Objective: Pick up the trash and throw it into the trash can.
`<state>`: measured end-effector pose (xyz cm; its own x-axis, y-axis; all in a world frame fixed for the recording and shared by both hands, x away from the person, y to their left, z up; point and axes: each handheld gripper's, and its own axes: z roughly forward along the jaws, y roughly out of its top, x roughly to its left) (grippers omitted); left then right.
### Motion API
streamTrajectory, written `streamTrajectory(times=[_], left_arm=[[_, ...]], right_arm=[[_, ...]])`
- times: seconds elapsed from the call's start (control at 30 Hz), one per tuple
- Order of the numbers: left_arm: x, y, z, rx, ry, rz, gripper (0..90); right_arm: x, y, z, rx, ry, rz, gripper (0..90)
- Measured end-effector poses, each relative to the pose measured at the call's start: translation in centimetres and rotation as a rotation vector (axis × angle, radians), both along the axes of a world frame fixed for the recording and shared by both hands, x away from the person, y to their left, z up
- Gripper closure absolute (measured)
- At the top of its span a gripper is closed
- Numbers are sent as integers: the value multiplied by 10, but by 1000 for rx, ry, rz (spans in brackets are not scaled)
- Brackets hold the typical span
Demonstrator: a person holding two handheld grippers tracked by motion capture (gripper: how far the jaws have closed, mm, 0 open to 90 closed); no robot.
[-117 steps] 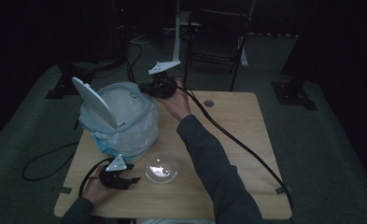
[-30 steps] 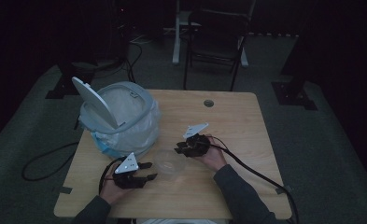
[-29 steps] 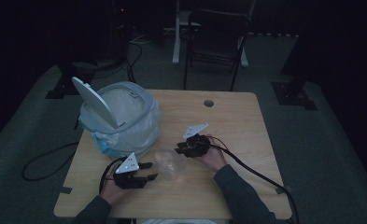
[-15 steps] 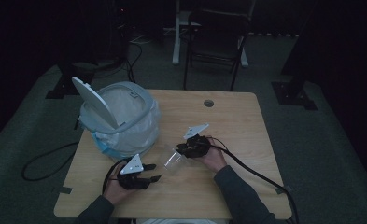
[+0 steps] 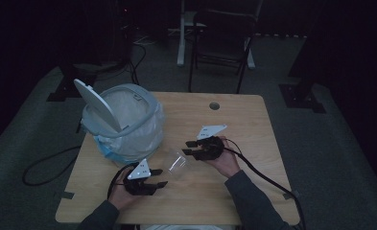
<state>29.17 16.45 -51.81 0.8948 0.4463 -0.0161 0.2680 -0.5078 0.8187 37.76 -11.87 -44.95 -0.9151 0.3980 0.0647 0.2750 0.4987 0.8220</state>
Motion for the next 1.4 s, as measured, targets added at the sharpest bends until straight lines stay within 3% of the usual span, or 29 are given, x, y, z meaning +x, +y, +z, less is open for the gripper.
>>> streamTrajectory(times=[0.37,0.57,0.83,0.97,1.4], left_arm=[[1,1,-1,3,-3,7,494],[2,2,-2,13,-2,24,493],[3,3,-2,12,4,42,490],[3,4,-2,14,4,44,490],[5,7,-4,20,17,59,486]], right_arm=[[-23,-3,12,27,0,55,575],[-28,8,-5,-72,17,64,562],[-27,15,-17,-152,-7,45,717],[-23,17,-20,-144,0,46,814],[-18,13,-15,-118,-25,10,831]])
